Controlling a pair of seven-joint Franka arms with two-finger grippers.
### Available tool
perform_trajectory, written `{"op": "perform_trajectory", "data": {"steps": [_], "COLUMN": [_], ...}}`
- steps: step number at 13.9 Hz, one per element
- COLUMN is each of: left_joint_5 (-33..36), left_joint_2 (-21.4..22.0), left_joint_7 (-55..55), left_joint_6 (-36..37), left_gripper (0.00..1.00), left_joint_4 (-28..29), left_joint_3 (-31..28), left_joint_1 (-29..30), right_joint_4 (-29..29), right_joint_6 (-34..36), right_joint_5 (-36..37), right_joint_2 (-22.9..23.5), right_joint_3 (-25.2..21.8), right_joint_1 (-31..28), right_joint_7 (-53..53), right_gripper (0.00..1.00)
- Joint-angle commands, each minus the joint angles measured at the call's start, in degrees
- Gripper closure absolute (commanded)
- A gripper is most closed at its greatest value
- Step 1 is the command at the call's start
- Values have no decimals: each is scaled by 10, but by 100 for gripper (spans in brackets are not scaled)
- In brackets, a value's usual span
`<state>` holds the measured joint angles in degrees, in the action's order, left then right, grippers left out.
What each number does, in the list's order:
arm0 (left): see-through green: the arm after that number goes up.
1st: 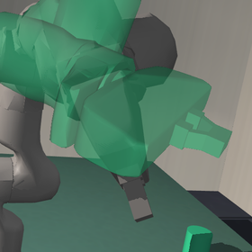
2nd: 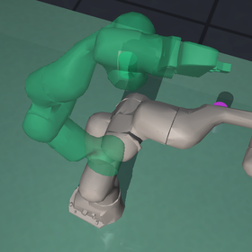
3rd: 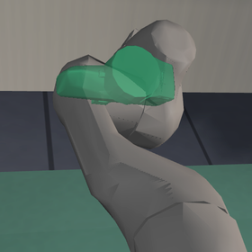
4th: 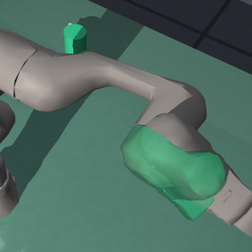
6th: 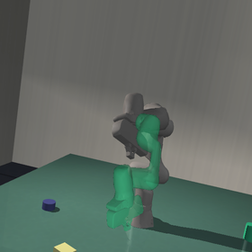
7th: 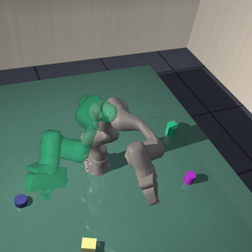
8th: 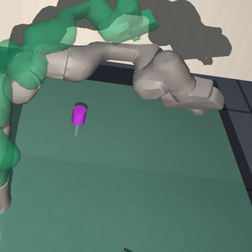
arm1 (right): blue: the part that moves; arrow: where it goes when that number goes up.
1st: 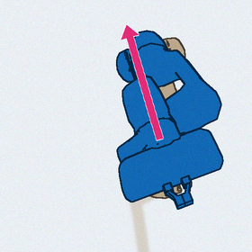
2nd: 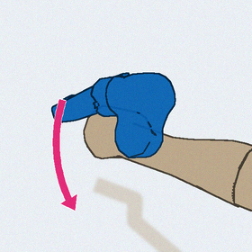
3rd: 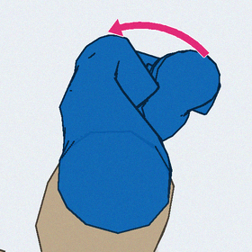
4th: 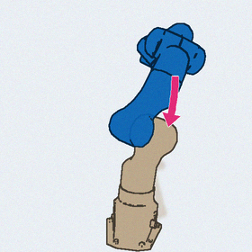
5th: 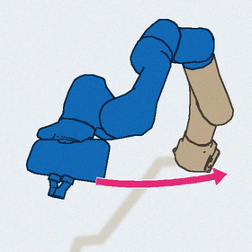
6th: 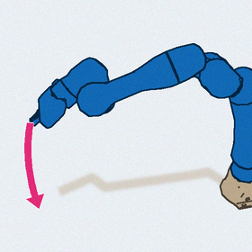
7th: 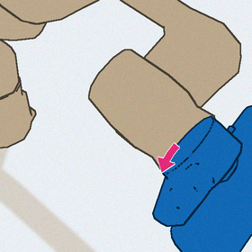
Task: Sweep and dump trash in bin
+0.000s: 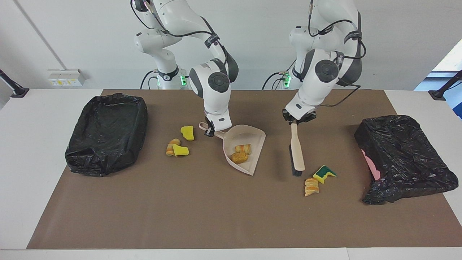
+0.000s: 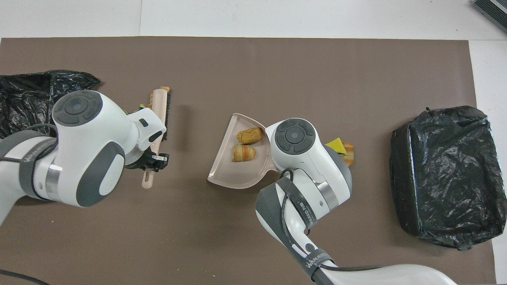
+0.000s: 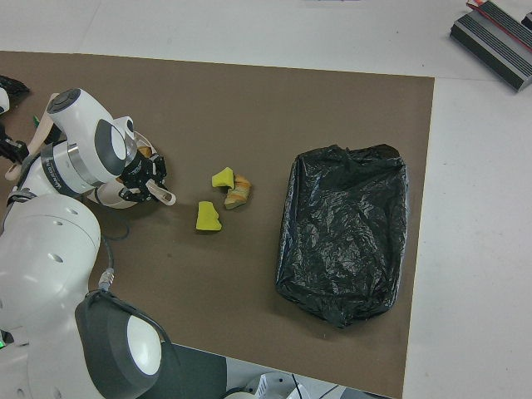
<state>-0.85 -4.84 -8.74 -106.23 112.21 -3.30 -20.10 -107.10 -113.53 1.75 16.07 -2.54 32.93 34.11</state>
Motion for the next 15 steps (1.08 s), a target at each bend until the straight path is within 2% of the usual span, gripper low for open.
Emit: {"op": "perform_trajectory", "data": {"steps": [1,3,6,9,11,15], "left_joint_5": [34,60,115,141,145,137], "left_joint_2": [-44,-60,-111,-146,-161,-178], "left_joint_7": [72,133,207,249,257,268], "left_joint_6": [35,30,30,17,19,21], "left_gripper": [100,100,100,100,100,100], "left_joint_4": [-69,-80,-126,-142,-140,-141], "left_joint_3": [6,6,8,7,7,15], "left_joint_1": [56,98,139,147,141,121], "right_joint_4": [38,51,72,122,160,158], "right_joint_6": [20,16,16,24,78,85], "right_joint_5": [12,11,6,7,14,16], "right_joint_2": [19,25,35,65,90,89], "right_joint_3": [2,2,2,2,2,2], "right_joint_1": [3,6,5,-4,0,6], "right_joint_7": [-28,-51,-51,-47,-47,-36], "right_gripper": [100,100,100,100,100,100]}}
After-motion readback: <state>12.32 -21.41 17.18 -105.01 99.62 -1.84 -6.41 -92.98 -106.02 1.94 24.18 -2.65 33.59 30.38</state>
